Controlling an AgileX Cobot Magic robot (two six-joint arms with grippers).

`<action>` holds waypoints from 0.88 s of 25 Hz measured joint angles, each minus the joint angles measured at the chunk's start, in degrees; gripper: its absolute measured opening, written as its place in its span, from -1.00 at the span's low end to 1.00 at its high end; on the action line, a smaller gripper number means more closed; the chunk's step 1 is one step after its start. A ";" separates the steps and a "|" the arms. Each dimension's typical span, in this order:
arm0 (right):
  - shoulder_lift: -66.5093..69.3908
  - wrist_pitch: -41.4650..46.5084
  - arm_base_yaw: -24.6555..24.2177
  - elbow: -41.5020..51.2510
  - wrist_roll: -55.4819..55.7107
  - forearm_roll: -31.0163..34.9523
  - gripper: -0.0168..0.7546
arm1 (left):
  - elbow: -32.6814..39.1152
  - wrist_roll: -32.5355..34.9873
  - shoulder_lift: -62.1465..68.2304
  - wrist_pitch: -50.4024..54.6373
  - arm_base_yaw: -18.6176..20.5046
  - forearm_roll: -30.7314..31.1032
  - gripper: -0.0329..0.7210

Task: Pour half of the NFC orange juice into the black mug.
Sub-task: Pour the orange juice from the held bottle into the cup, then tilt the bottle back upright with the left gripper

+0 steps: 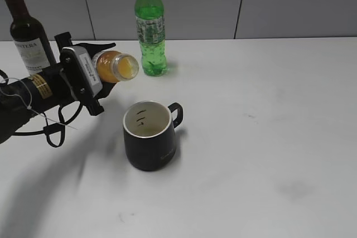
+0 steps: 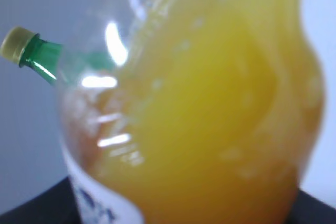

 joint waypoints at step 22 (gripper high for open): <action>0.00 0.00 0.00 0.00 0.00 0.00 0.59 | 0.00 10.66 0.00 -1.49 0.00 -1.05 0.33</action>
